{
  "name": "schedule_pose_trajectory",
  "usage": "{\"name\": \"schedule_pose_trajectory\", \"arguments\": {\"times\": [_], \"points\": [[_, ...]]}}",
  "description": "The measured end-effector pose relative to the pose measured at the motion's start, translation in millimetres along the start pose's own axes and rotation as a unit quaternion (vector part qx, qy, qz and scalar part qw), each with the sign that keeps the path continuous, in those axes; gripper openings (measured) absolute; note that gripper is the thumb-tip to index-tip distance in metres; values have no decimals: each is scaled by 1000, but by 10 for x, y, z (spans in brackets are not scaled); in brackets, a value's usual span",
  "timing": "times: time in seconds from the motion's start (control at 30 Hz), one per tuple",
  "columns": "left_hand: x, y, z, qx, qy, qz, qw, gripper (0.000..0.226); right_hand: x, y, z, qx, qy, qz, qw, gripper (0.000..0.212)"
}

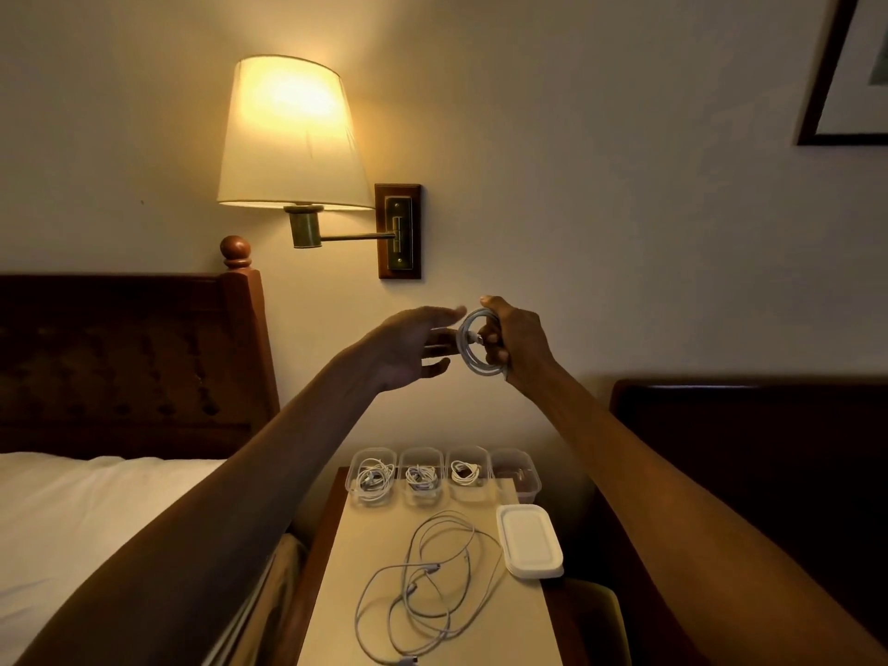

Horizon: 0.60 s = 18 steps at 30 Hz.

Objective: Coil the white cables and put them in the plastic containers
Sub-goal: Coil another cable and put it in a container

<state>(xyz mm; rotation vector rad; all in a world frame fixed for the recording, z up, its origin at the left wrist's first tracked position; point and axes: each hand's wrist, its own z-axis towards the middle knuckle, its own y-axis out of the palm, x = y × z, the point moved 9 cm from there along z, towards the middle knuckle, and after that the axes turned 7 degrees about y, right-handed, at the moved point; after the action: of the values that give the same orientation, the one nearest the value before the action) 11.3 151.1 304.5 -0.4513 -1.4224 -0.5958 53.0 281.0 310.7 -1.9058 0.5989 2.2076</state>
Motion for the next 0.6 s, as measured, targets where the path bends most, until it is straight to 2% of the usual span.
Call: {"name": "schedule_pose_trajectory", "arguments": {"times": [0.07, 0.17, 0.3, 0.37, 0.43, 0.57, 0.6], "points": [[79, 92, -10, -45, 35, 7, 998, 50, -6, -19, 24, 16, 1, 15, 1000, 37], [256, 199, -69, -97, 125, 77, 984, 50, -9, -32, 63, 23, 6, 20, 1000, 29], [471, 179, -136, -24, 248, 192, 949, 35, -9, 1, 36, -8, 27, 65, 997, 27], [574, 202, -181, -3, 319, 246, 915, 27, -31, -8, 16, -7, 32, 85, 996, 28], [666, 189, -216, 33, 384, 317, 867, 23, -56, -43, 11, 10, 28, 91, 995, 31], [790, 178, -298, 119, 473, 418, 767, 20, -106, -20, 3, 1, 12, 86, 996, 39], [833, 174, -326, 138, 488, 422, 752, 18, -114, -11, 5, -3, 7, 80, 997, 39]]}}
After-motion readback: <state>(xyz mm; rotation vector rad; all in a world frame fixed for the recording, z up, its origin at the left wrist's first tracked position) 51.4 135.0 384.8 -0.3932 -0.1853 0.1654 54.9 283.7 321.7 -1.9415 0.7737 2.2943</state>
